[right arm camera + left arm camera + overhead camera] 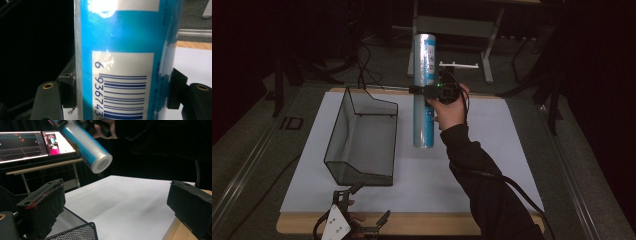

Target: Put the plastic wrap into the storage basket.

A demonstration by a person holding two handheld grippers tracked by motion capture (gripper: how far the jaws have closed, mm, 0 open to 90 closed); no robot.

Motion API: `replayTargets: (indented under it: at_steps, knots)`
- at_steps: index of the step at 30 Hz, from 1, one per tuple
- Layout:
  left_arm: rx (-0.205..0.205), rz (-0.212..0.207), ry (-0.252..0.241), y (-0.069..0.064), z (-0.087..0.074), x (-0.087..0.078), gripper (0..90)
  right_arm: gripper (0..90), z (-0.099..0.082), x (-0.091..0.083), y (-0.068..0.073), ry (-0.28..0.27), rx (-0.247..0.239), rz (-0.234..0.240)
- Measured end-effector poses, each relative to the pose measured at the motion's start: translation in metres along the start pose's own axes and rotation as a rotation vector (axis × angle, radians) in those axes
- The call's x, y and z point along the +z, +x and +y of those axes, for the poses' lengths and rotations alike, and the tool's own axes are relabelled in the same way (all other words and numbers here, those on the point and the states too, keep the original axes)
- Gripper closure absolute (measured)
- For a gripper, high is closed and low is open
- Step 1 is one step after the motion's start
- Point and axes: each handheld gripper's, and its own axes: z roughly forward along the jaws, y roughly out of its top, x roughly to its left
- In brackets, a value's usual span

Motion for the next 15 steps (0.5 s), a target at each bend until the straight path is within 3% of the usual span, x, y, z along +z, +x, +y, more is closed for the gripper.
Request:
replayTargets:
  at_steps: [4,5,7,15]
  knots:
    - [-0.005,0.015,0.001,0.000,0.000,-0.001,2.0,31.8,0.001,0.009,0.007,-0.013,0.008,0.011]
    - [0.002,0.048,-0.005,0.000,0.001,-0.003,1.3,31.8,0.001,0.012,0.008,-0.016,0.017,0.022]
    - [-0.001,0.064,-0.017,0.001,0.003,-0.005,0.4,31.8,-0.004,0.026,0.015,-0.038,0.042,0.036]
    - [-0.001,0.065,-0.006,0.002,0.004,-0.007,0.0,31.8,-0.017,0.063,0.029,-0.030,0.062,0.040]
